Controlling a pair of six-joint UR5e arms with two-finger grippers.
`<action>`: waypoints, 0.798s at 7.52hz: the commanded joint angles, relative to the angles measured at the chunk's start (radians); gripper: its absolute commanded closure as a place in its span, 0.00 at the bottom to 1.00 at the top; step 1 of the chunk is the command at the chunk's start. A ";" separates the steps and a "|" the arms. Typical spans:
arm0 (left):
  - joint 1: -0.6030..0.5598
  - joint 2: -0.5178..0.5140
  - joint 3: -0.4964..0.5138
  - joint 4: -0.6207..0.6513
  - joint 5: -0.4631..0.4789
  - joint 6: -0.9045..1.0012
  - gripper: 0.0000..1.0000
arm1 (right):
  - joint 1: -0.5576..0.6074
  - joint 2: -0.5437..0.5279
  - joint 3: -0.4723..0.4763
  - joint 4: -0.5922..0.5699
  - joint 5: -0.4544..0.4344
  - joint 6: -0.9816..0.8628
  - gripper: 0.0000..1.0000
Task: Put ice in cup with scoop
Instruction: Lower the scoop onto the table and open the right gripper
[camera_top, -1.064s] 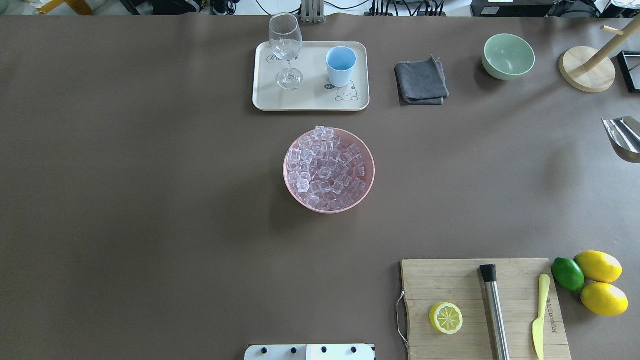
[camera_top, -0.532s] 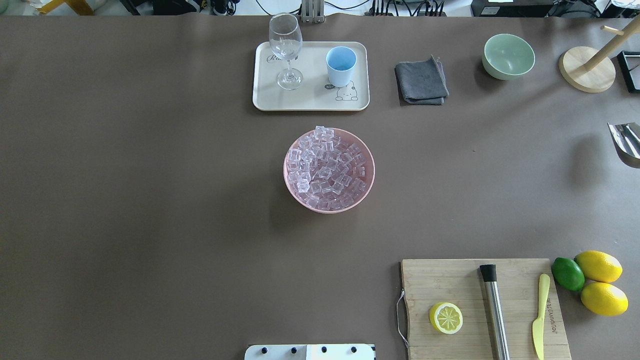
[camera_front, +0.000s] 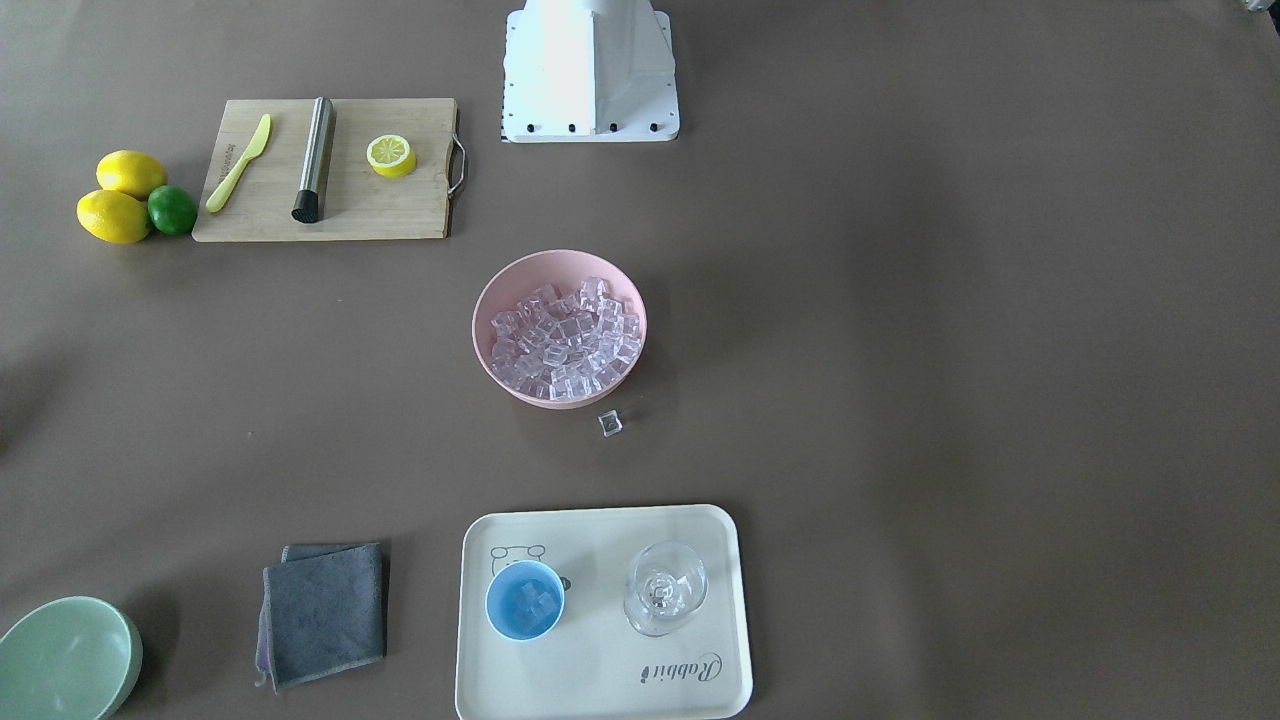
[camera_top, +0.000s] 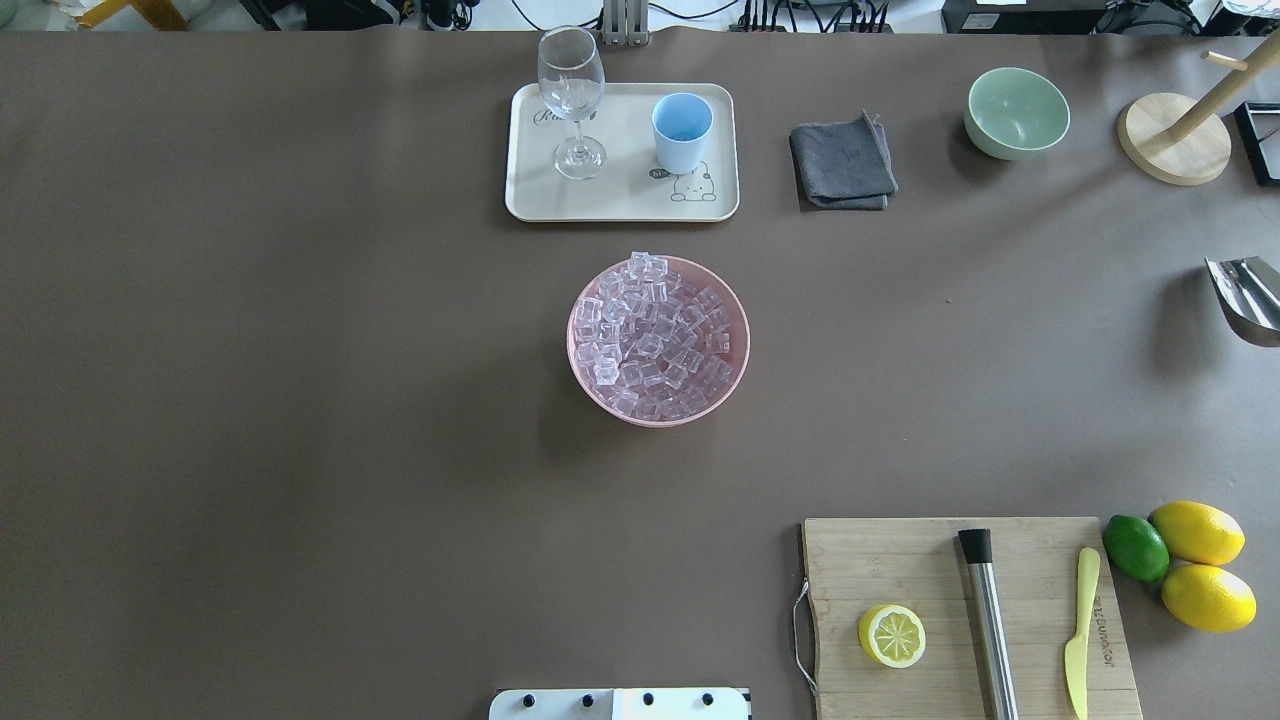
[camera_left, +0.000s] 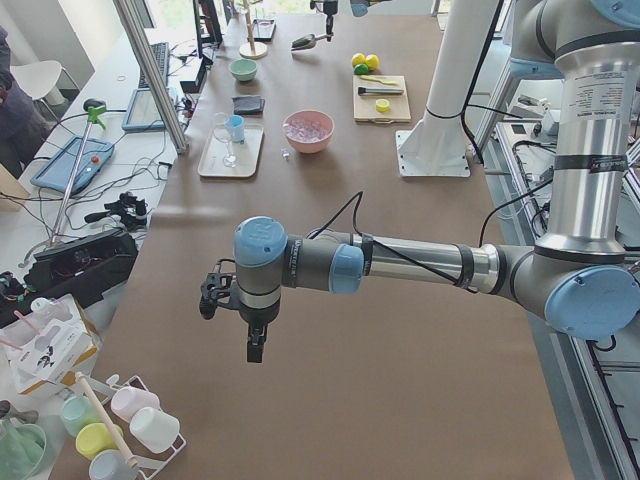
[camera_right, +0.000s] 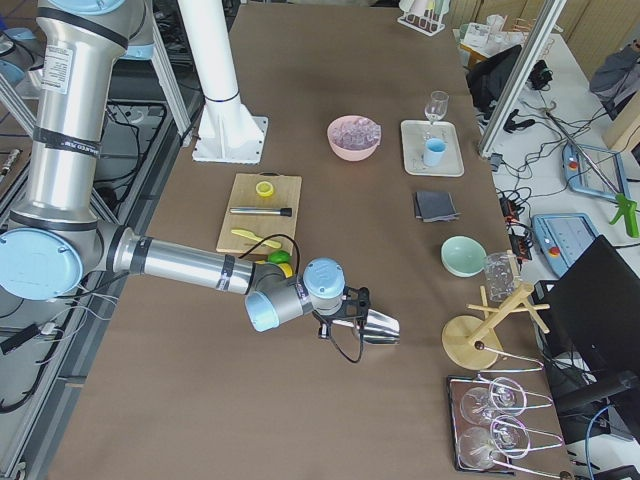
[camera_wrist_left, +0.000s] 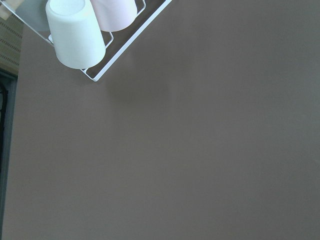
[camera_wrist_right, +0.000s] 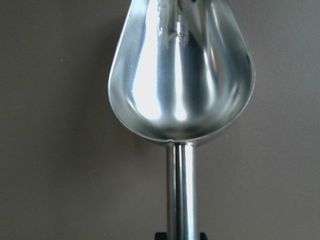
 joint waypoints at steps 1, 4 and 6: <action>0.002 -0.011 -0.002 0.002 -0.002 -0.002 0.01 | -0.008 0.004 -0.023 0.003 -0.001 -0.006 1.00; 0.019 -0.012 -0.004 0.004 -0.002 -0.002 0.01 | -0.006 0.002 -0.012 0.002 0.005 -0.079 0.00; 0.029 -0.017 -0.007 0.006 -0.002 0.000 0.01 | -0.003 -0.002 -0.004 -0.012 0.028 -0.101 0.00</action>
